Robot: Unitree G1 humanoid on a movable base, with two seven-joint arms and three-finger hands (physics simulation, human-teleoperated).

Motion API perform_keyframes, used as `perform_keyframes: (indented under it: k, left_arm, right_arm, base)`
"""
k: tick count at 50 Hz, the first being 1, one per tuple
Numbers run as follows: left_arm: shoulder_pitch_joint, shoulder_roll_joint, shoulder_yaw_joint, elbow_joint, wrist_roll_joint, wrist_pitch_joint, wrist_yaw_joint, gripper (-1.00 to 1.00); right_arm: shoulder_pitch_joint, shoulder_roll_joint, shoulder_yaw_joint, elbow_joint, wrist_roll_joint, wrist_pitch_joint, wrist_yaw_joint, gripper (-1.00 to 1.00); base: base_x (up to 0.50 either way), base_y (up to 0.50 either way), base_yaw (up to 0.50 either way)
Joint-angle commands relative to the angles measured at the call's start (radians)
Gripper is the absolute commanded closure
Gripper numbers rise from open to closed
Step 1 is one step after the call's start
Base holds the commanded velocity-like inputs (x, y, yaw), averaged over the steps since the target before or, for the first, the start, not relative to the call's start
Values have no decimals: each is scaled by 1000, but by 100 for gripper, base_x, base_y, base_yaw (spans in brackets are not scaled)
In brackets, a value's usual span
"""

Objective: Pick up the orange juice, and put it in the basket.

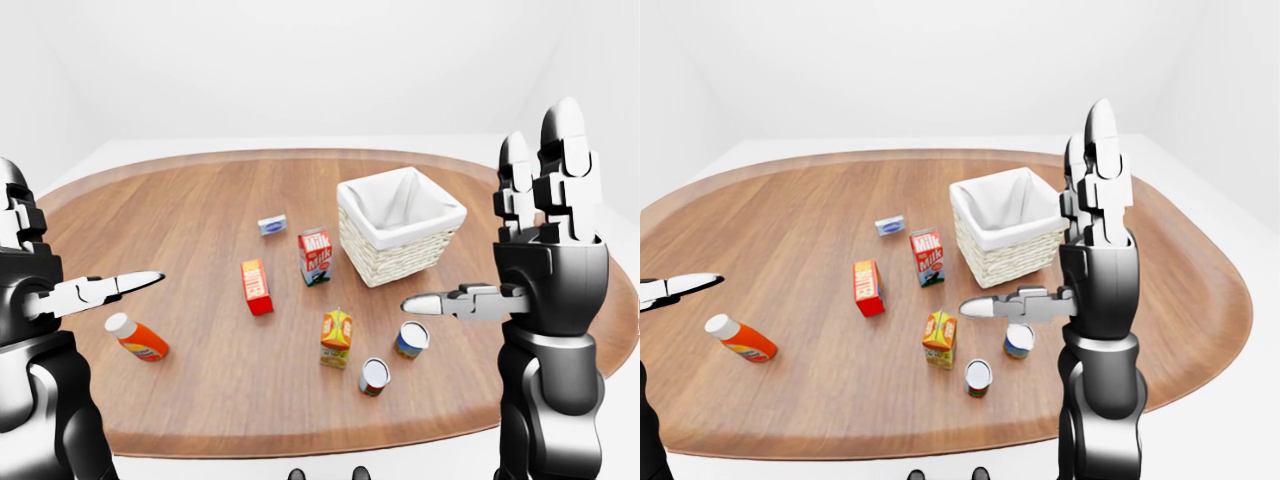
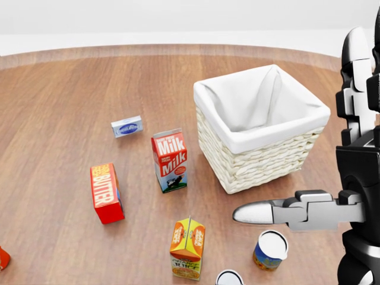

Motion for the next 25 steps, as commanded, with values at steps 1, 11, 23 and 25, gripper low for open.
perform_keyframes:
  k: [1,11,23,25]
  left_arm:
    - [1,1,0,-2,-5,0,4,-100]
    - [0,1,0,-1,-4,0,4,-100]
    - [0,2,2,-1,-6,0,5,-100]
    - [1,2,2,-3,-7,0,4,-100]
  right_arm:
    - [-12,-1,-10,-10,8,0,-5,-100]
    - [-12,-4,-6,-13,16,0,-9,-100]
    - [-10,-6,6,-17,-1,0,-1,-100]
    - [-9,-8,11,-16,-12,0,3,-100]
  base:
    - [50,-21,0]
    - [50,-26,0]
    - [51,-27,0]
    - [50,2,0]
